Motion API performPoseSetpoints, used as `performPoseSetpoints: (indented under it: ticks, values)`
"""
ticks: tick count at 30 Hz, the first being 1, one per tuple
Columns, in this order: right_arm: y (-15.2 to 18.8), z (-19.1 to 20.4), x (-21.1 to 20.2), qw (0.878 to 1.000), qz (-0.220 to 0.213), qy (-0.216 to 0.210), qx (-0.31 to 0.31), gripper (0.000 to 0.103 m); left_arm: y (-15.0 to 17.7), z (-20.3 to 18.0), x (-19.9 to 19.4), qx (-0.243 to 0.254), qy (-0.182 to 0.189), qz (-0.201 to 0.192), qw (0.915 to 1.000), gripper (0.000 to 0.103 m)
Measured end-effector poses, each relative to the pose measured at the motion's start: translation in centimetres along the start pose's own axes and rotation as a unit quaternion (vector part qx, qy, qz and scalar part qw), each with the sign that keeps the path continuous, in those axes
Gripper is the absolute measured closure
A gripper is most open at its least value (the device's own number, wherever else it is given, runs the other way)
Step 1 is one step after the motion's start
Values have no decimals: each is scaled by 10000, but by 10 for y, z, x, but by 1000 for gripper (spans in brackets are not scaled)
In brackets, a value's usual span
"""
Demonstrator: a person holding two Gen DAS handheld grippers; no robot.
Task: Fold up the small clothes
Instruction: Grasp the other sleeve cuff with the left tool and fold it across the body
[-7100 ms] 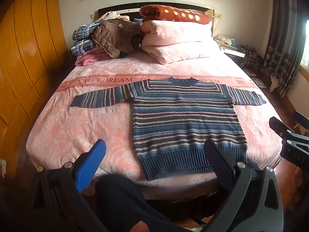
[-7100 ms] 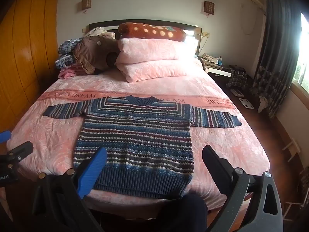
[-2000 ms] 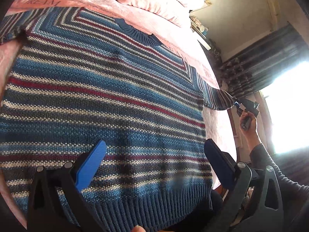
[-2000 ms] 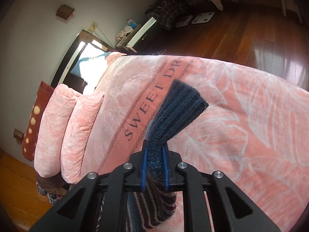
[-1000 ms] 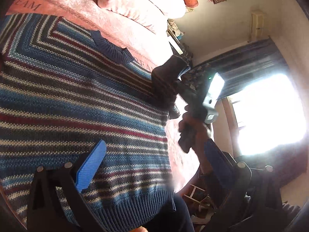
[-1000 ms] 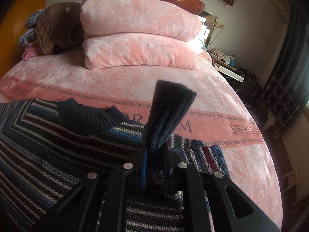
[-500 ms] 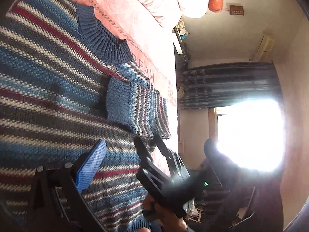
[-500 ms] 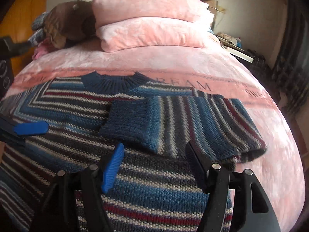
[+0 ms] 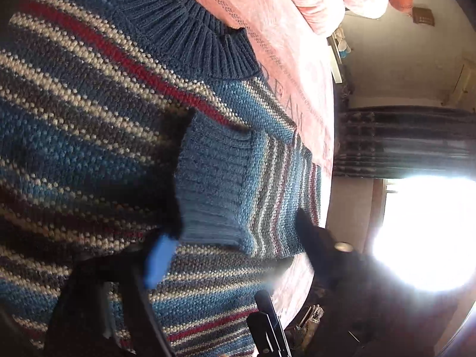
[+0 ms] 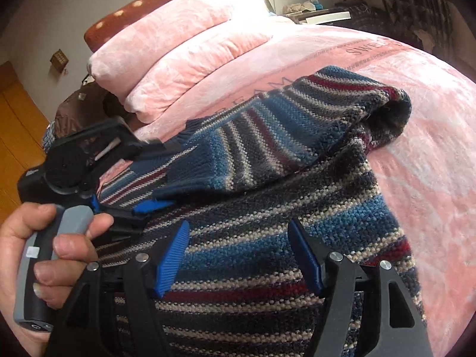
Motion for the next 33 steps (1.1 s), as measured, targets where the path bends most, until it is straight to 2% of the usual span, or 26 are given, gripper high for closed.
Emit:
performPoseSetpoints:
  ticks: [1, 4, 7, 10, 15, 20, 26, 33]
  values:
    - [0, 3, 1, 10000, 0, -33, -33, 34, -2, 0, 4, 1, -205, 30, 9998, 89]
    - [3, 5, 5, 10000, 60, -71, -36, 34, -7, -8, 9, 220, -468, -24, 9987, 96]
    - [4, 6, 8, 9999, 95, -85, -17, 34, -10, -31, -4, 487, -412, -180, 9978, 96]
    - [7, 9, 10, 9999, 144, -82, -38, 34, -8, -69, -26, 967, -271, -339, 9944, 97]
    - [10, 15, 14, 9997, 182, -93, -134, 34, -6, -134, -78, 1778, -59, -583, 9823, 97]
    - [10, 16, 14, 9997, 181, -77, -143, 34, -5, -179, -126, 2285, -12, -813, 9701, 97]
    - [6, 23, 15, 9996, 189, -49, -213, 34, -4, -179, -168, 2414, -35, -1023, 9650, 97]
    - [5, 26, 18, 9996, 193, -47, -217, 34, -24, -127, -191, 2176, -195, -1137, 9692, 97]
Point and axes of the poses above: each gripper's, at about its wrist camera, not at the fingertips, and x roughly the way its jaws point, z to its left, y to its underside, the point moved 3 cm from there along x, roughly the way its jaws point, and after that the axes turned 10 degrees about -x, right-handed, at the moved point
